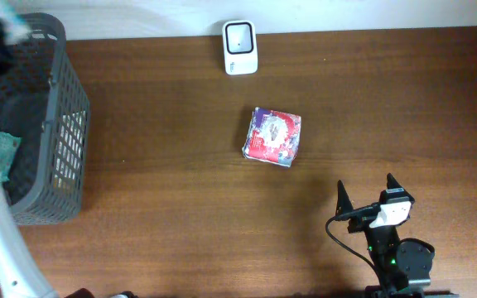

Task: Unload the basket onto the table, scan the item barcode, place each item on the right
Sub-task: 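Place the green wipes pack on the table left of the tissue box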

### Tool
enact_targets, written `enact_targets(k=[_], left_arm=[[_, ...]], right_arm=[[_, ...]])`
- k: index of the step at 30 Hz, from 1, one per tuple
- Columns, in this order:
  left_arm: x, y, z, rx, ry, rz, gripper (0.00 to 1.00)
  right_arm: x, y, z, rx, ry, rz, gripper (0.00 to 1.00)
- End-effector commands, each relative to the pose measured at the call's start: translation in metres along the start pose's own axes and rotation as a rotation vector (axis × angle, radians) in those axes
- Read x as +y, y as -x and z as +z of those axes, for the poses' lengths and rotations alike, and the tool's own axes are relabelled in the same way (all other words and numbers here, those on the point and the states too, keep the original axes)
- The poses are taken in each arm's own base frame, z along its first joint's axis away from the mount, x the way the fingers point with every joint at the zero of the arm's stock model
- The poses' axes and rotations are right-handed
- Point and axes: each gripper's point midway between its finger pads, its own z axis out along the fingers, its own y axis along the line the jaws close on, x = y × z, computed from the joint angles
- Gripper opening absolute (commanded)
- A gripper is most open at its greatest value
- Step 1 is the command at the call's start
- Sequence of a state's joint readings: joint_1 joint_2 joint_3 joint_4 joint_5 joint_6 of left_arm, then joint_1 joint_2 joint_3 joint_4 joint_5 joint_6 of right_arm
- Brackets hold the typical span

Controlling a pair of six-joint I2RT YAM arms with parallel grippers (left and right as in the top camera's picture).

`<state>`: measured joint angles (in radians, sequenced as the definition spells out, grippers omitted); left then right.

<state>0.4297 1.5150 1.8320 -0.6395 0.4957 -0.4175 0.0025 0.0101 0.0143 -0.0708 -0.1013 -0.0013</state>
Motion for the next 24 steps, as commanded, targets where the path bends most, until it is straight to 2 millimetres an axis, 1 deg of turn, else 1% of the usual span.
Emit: enact_targets(k=[1,2,3,4,5,6,7,8,9,11,12,14,17,19,20,21,22,23,24], left_arm=[[-0.089,-0.072,0.021,0.232,-0.257,0.069,0.00],[-0.106,-0.096,0.028,0.286,-0.279,0.126,0.00],[-0.119,-0.123,0.040,0.340,-0.260,0.184,0.00],[-0.122,-0.138,0.047,0.367,-0.224,0.209,0.00],[-0.120,-0.154,0.057,0.396,-0.161,0.232,0.00],[-0.115,-0.181,0.070,0.442,-0.068,0.273,0.00],[-0.113,-0.200,0.078,0.484,-0.028,0.303,0.00],[-0.112,-0.224,0.085,0.545,-0.007,0.333,0.00],[-0.109,-0.258,0.093,0.633,0.023,0.360,0.00],[-0.104,-0.298,0.107,0.729,0.057,0.393,0.00],[-0.100,-0.328,0.117,0.792,0.070,0.412,0.00],[-0.089,-0.375,0.134,0.891,0.094,0.434,0.00],[-0.073,-0.430,0.145,1.009,0.126,0.457,0.00],[-0.068,-0.453,0.147,1.057,0.135,0.470,0.02],[-0.067,-0.462,0.147,1.073,0.137,0.477,0.08],[-0.067,-0.466,0.148,1.078,0.136,0.481,0.16],[-0.069,-0.468,0.149,1.076,0.131,0.484,0.30],[-0.070,-0.468,0.150,1.069,0.126,0.485,0.35],[-0.071,-0.467,0.152,1.063,0.122,0.484,0.35]], right_arm=[[-0.002,-0.003,0.000,0.003,-0.012,-0.001,0.99],[-0.002,-0.003,0.000,0.003,-0.012,-0.001,0.99],[-0.002,-0.003,0.000,0.003,-0.012,-0.001,0.99],[-0.002,-0.003,0.000,0.003,-0.012,-0.001,0.99],[-0.002,-0.003,0.000,0.003,-0.012,-0.001,0.98],[-0.002,-0.003,0.000,0.003,-0.012,-0.001,0.99],[-0.002,-0.003,0.000,0.003,-0.012,-0.001,0.99],[-0.002,-0.003,0.000,0.003,-0.012,-0.001,0.99],[-0.002,-0.003,0.000,0.003,-0.012,-0.001,0.99],[-0.002,-0.003,0.000,0.003,-0.012,-0.001,0.99],[-0.002,-0.003,0.000,0.003,-0.012,-0.001,0.99],[-0.002,-0.003,0.000,0.003,-0.012,-0.001,0.99],[-0.002,-0.003,0.000,0.003,-0.012,-0.001,0.99],[-0.002,-0.003,0.000,0.003,-0.012,-0.001,0.99],[-0.002,-0.003,0.000,0.003,-0.012,-0.001,0.99],[-0.002,-0.003,0.000,0.003,-0.012,-0.001,0.99],[-0.002,-0.003,0.000,0.003,-0.012,-0.001,0.99],[-0.002,-0.003,0.000,0.003,-0.012,-0.001,0.99],[-0.002,-0.003,0.000,0.003,-0.012,-0.001,0.99]])
